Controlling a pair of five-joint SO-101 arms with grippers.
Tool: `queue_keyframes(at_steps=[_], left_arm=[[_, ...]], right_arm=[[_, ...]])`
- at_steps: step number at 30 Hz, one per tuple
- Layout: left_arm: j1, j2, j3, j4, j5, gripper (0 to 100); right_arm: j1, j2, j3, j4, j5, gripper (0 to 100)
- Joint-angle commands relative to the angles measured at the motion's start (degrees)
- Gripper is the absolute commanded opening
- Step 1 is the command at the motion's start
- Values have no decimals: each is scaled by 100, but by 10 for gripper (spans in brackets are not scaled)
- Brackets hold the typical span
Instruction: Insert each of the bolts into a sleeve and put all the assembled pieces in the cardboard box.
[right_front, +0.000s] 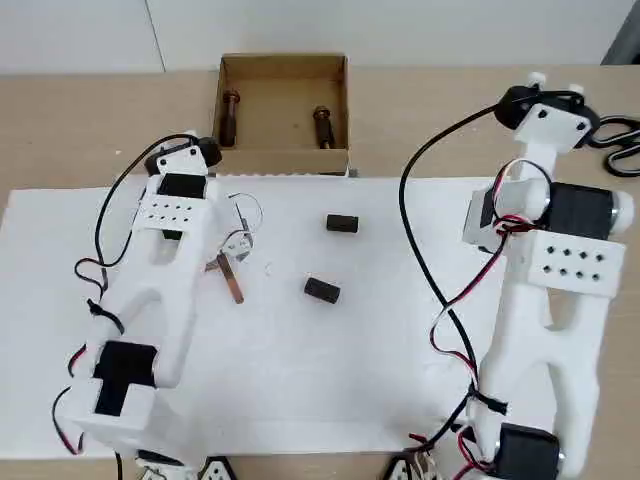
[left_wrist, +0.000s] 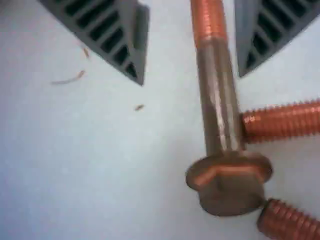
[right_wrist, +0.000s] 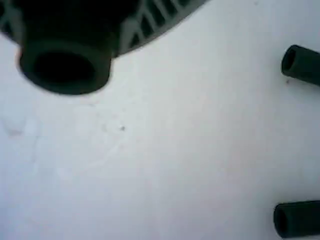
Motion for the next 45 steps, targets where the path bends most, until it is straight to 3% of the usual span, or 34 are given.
queue_keyframes(at_steps=[1,17,45], left_arm=[[35,-35,-233,35,44,87],[-97,26,-215,-571,35,90],[-325,932,-110,-571,26,87]], right_arm=[[22,-215,-26,13,26,3],[22,-224,-26,22,26,3],[4,-224,-18,31,26,3]])
